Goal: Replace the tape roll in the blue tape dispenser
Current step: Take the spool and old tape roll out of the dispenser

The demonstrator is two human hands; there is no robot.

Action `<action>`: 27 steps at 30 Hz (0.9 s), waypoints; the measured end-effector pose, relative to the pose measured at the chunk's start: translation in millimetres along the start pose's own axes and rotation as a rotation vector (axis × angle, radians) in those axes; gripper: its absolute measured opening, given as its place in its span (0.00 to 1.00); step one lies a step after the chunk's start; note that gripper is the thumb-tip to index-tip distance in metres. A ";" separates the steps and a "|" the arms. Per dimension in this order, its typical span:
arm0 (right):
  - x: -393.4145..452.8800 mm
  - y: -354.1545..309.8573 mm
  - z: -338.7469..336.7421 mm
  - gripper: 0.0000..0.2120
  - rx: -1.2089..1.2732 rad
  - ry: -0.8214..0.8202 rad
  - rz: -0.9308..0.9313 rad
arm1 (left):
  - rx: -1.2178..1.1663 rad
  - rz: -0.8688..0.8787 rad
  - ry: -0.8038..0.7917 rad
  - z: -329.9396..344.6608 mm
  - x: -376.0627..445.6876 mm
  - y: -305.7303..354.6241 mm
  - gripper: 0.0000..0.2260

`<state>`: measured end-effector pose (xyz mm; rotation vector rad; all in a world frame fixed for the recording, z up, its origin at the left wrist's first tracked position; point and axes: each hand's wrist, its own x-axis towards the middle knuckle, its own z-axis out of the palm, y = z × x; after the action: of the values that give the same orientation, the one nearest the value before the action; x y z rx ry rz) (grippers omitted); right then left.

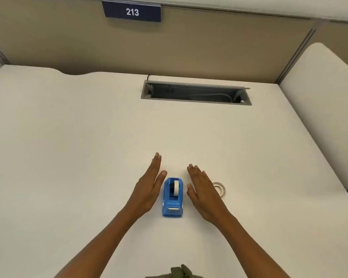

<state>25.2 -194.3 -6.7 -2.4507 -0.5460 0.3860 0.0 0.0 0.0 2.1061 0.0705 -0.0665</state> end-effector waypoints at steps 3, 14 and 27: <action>-8.1 -2.2 2.9 0.24 0.147 -0.027 0.023 | -0.182 -0.110 -0.036 -0.6 -6.8 0.3 0.27; -13.9 -13.0 3.3 0.25 0.330 0.045 0.002 | -0.341 -0.118 -0.278 -4.5 -20.8 -12.9 0.37; -4.3 -17.9 -1.1 0.23 0.257 0.098 -0.058 | -0.372 -0.105 -0.281 -2.8 -21.1 -18.3 0.37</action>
<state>16.6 -183.5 5.6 -2.1890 -0.4923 0.2915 -22.4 11.2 -12.6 1.7034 0.0221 -0.3823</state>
